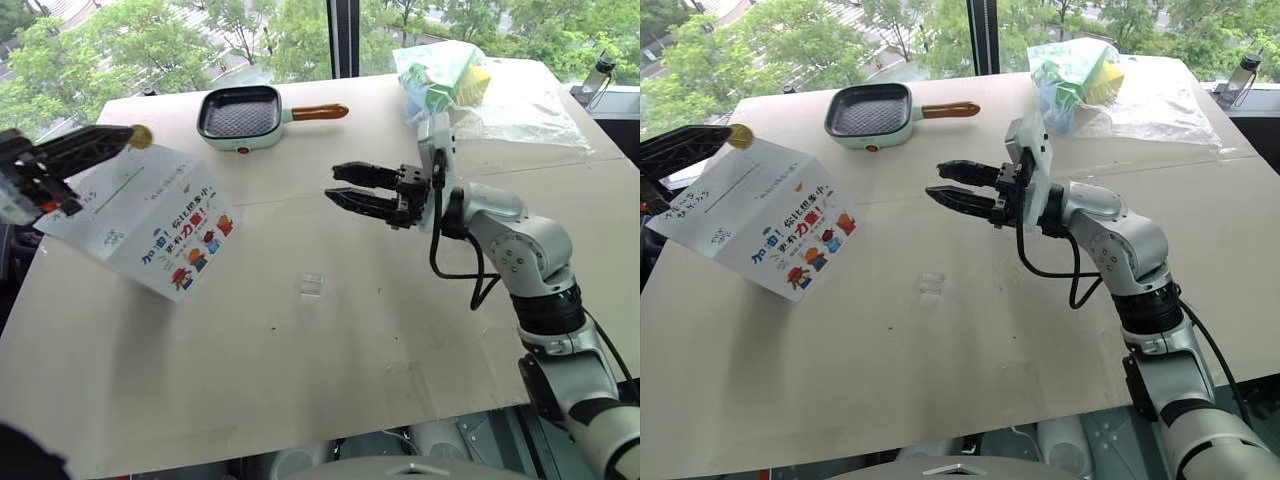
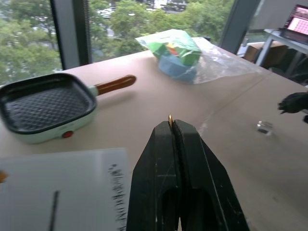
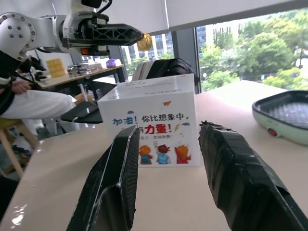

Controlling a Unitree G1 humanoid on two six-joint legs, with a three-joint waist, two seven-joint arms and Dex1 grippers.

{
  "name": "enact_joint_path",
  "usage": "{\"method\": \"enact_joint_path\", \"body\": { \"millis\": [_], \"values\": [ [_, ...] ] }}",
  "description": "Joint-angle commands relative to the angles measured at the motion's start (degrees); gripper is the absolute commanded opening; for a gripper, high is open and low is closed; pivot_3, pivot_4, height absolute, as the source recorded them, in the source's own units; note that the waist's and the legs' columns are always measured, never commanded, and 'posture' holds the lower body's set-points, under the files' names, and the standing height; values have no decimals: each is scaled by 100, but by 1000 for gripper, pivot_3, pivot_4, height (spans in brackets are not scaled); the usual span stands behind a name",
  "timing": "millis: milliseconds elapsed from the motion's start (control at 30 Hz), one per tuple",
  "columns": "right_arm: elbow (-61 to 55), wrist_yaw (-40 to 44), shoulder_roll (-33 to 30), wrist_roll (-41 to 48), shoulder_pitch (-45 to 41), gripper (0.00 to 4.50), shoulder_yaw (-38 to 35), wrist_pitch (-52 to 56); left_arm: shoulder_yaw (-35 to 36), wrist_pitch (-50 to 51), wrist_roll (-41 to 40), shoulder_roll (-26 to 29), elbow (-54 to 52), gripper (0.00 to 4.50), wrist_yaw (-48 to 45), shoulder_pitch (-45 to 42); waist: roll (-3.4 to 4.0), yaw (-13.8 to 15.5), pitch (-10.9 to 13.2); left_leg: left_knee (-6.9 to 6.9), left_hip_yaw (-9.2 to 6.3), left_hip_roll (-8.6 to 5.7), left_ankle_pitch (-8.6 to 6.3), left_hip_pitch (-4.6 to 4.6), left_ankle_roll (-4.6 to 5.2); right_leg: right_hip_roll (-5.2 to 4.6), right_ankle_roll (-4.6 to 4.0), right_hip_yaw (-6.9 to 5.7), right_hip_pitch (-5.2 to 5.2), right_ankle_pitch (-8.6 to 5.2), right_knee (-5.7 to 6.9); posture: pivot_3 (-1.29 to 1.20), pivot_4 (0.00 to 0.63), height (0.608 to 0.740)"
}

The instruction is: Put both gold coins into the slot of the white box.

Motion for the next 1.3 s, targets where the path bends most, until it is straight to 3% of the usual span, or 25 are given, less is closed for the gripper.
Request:
{"method": "enact_joint_path", "body": {
  "millis": [33, 233, 533, 867, 1300],
  "values": [
    [-268, 6, 97, -148, -241, 2127, 23, -222, 17, -361, 625, 272, 563, 0, -424, -304, -2, -5, 0, 0, 0, -1, 0, -2, 0, -2, 0, -2, 0, 0, 0, 0, 150, 721],
    [-326, -77, 187, -619, -353, 2127, 234, -445, -337, -767, 1575, 446, 1528, 0, -1347, -361, -2, -12, 0, 0, 0, -2, 0, -7, 0, -4, 0, -5, -14, 0, 4, 0, 150, 721],
    [-327, -161, 442, -1241, -202, 2127, 591, -826, -1088, -1724, 2749, 289, 2874, 0, -2221, -674, -15, -71, -5, 6, -2, -7, 0, -19, 0, -7, -1, -12, -31, 1, 12, 0, 150, 721],
    [-625, 242, 396, -1276, -92, 2127, 770, -918, -1450, -1830, 3136, 27, 3039, 0, -2703, -1161, -16, -109, -7, 21, -4, -8, 0, -16, 0, -8, -1, -13, -29, 1, 35, 0, 150, 721],
    [-659, -307, 545, -1250, -156, 2127, 612, -331, -1481, -1748, 3294, -96, 2954, 0, -2906, -1155, -15, -117, -7, 50, 4, -9, 0, -8, -1, -9, -1, -7, -31, 1, 82, 0, 150, 721]
  ]
}}
